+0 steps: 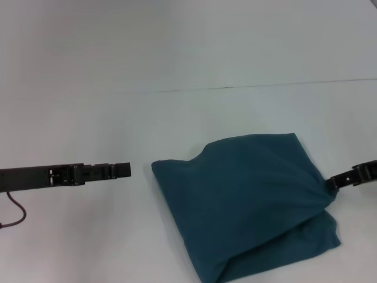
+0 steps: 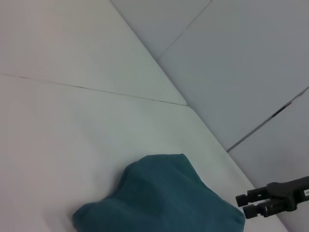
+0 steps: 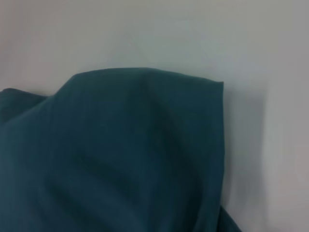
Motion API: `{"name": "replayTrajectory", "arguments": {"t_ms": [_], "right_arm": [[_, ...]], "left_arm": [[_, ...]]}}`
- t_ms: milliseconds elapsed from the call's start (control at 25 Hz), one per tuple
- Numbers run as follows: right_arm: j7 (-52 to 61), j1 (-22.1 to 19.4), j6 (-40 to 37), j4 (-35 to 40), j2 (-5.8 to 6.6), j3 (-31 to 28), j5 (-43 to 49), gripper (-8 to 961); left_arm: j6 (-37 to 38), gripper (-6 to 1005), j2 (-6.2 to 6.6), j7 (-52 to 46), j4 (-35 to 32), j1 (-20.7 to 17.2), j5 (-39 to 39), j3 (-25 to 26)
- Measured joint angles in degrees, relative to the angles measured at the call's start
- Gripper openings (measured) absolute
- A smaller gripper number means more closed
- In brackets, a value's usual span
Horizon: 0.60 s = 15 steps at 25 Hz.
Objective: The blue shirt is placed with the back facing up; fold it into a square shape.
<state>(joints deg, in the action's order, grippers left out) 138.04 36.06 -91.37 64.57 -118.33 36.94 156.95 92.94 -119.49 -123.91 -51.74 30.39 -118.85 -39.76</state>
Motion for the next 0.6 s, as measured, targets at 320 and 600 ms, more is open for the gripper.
{"name": "replayTrajectory", "arguments": {"t_ms": [320,600], "right_arm": [[0.2,0.2,3.9,-3.0,-0.43,1.5,0.0,739],[-0.3,0.3,4.6,-4.1,-0.61,2.2,-0.1,565]], "left_arm": [[-0.3,936,0.03,0.1,0.0,0.1,-1.4,0.0],[-0.5,936,-0.04,0.2,0.0,0.1,-1.5,-0.1]]}}
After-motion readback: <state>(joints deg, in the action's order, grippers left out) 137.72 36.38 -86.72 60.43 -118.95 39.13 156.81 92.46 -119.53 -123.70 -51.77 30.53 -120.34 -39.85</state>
